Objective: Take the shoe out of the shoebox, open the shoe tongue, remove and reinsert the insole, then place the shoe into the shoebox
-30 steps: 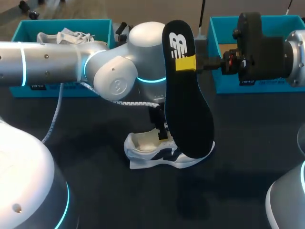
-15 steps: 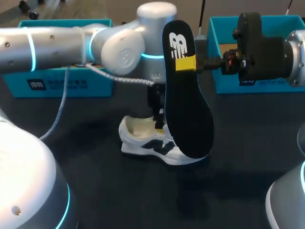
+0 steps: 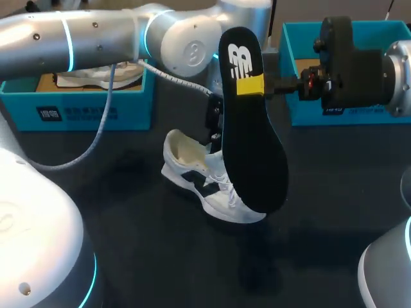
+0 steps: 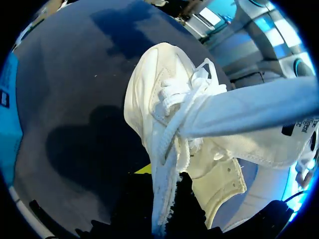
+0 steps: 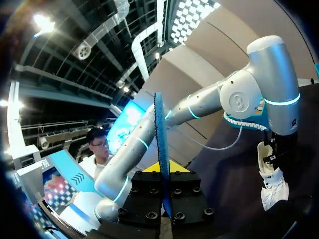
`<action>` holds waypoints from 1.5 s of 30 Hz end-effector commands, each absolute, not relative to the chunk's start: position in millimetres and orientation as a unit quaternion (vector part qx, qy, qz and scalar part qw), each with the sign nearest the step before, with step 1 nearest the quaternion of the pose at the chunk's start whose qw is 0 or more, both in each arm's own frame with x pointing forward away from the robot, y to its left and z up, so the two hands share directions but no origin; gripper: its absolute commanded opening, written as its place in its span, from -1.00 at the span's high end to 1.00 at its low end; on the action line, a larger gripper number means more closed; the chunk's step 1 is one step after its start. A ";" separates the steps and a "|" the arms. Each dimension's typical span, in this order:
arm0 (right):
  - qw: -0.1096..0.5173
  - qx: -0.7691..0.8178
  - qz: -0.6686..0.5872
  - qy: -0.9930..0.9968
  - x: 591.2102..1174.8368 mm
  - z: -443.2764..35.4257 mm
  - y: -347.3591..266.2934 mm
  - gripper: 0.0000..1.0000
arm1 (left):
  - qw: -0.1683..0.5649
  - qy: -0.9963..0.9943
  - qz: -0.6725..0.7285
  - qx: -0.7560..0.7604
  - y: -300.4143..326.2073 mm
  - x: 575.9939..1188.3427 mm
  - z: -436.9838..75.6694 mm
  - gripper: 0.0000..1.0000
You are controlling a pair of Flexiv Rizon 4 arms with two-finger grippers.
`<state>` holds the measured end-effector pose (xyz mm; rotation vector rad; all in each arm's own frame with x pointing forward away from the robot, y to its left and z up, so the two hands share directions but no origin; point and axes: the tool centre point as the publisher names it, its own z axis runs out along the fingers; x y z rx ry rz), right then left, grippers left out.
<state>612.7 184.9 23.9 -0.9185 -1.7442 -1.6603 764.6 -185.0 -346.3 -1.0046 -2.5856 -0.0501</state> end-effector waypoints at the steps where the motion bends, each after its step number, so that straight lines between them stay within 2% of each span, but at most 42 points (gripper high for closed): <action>1: 0.278 -0.344 -0.618 -0.650 613.4 24.0 187.2 1.00 | 0.060 -0.814 -0.019 -0.577 -178.4 756.1 -336.0 1.00; 24: 0.278 -0.344 -0.618 -0.650 613.4 24.0 187.2 1.00 | 0.049 -0.809 -0.014 -0.585 -179.7 757.6 -338.4 1.00; 29: 0.278 -0.344 -0.618 -0.650 613.4 24.0 187.2 1.00 | 0.074 -0.770 -0.029 -0.633 -185.8 765.6 -342.0 1.00; 45: 0.278 -0.344 -0.618 -0.650 613.4 24.0 187.2 1.00 | 0.071 -0.718 -0.058 -0.690 -205.1 780.6 -356.5 1.00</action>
